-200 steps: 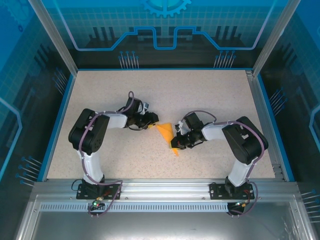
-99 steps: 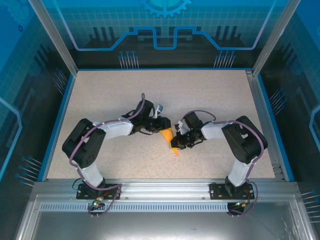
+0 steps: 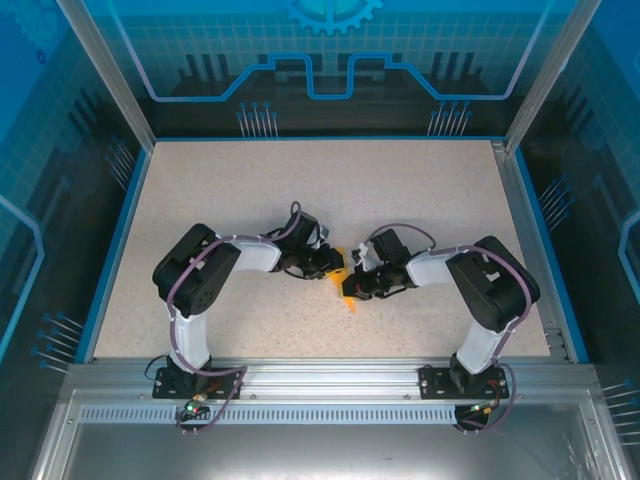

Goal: Fold a paper plane with a square sheet of paper (pick it up from the middle)
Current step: Fold the wing for the fifth time at the center of the table.

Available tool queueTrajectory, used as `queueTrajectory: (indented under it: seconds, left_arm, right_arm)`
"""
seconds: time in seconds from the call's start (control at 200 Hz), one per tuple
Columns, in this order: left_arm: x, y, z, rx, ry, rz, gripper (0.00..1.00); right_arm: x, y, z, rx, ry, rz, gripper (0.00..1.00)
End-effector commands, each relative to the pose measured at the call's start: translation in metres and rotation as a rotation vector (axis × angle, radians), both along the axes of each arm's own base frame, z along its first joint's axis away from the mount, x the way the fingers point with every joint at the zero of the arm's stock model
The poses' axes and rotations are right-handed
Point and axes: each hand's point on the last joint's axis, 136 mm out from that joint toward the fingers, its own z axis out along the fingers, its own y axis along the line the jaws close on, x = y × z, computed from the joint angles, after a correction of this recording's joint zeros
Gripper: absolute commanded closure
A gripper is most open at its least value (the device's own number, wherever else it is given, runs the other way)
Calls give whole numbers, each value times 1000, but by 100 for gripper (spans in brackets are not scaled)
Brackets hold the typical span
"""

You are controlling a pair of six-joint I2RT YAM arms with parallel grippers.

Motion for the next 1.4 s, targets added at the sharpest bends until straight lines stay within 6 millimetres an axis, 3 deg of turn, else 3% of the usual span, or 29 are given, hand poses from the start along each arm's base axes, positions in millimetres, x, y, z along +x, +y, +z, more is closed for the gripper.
queueTrajectory:
  seconds: [0.0, 0.245, 0.435, 0.545, 0.705, 0.88, 1.025, 1.085, 1.18, 1.28, 1.396]
  left_arm:
    - [-14, 32, -54, 154, 128, 81, 76]
    - [-12, 33, -55, 158, 125, 76, 76]
    - [-9, 32, -52, 159, 119, 74, 76]
    - [-7, 31, -47, 153, 106, 69, 76]
    - [-1, 23, -25, 120, 51, 46, 70]
    - [11, 11, 28, 121, -58, 47, 55]
    - [8, 37, 58, 351, -89, 119, 43]
    - [2, 55, 60, 471, -57, 151, 41]
    - [-6, 65, 55, 563, -1, 156, 40]
    - [-12, 61, 47, 593, 39, 144, 40]
    - [-14, 54, 38, 584, 65, 137, 40]
  right_arm:
    - [-50, -29, -33, -137, 136, 21, 100]
    - [-90, -54, -44, -219, 179, 25, 100]
    - [-106, -63, -36, -226, 179, 52, 100]
    - [-106, -68, -26, -244, 150, 59, 100]
    - [-82, -70, 7, -240, 12, 19, 98]
    - [-40, -103, 22, -384, -154, -144, 81]
    - [-15, -107, 36, -416, -222, -221, 72]
    - [-7, -110, 39, -428, -243, -261, 69]
    - [5, -110, 43, -421, -275, -312, 64]
    - [15, -99, 48, -365, -297, -314, 61]
    - [21, -70, 61, -232, -310, -239, 59]
